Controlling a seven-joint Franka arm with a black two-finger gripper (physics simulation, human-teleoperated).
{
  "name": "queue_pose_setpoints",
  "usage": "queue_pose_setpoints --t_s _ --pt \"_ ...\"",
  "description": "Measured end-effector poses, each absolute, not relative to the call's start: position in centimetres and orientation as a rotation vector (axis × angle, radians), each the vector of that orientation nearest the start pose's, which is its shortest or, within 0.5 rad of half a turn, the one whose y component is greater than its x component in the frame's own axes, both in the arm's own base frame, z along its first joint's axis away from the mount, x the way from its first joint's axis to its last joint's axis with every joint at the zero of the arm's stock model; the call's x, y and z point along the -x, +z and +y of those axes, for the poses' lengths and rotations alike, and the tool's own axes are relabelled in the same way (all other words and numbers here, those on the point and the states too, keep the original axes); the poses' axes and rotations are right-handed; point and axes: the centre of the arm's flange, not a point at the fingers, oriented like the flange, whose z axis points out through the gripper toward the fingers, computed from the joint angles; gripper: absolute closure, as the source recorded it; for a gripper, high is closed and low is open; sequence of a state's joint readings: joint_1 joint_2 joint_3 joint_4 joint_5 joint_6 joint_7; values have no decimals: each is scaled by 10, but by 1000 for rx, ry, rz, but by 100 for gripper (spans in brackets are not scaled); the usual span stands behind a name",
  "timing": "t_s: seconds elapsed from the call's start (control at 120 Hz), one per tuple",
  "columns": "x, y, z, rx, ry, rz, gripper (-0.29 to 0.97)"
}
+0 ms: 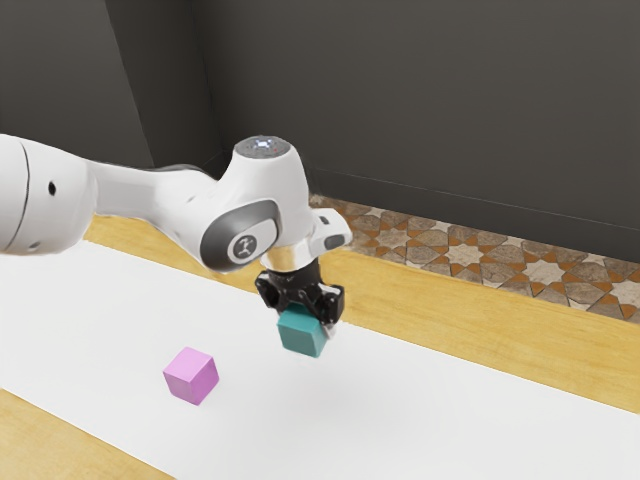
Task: Pick up the blue block with one arm, and put the blue block on the pink block with one arm
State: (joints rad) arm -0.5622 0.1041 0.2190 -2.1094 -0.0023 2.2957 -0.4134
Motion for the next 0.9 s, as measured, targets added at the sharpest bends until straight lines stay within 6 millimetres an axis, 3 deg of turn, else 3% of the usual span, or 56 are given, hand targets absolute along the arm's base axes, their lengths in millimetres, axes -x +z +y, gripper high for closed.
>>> queue_pose_setpoints --t_s 0.083,0.175,0.217,0.325,0.425,0.758,0.9 --pt "-535 394 -135 3138 -136 -230 34" --pt "-512 397 -69 3122 -94 -351 34" --pt "-503 397 -52 3114 -80 -372 33" --pt "-475 391 -58 3113 -35 -283 33" --pt "-457 383 -47 3108 8 -264 34" --pt "-446 375 1 3109 44 -168 34" --pt "-446 365 3 3096 51 -46 34"
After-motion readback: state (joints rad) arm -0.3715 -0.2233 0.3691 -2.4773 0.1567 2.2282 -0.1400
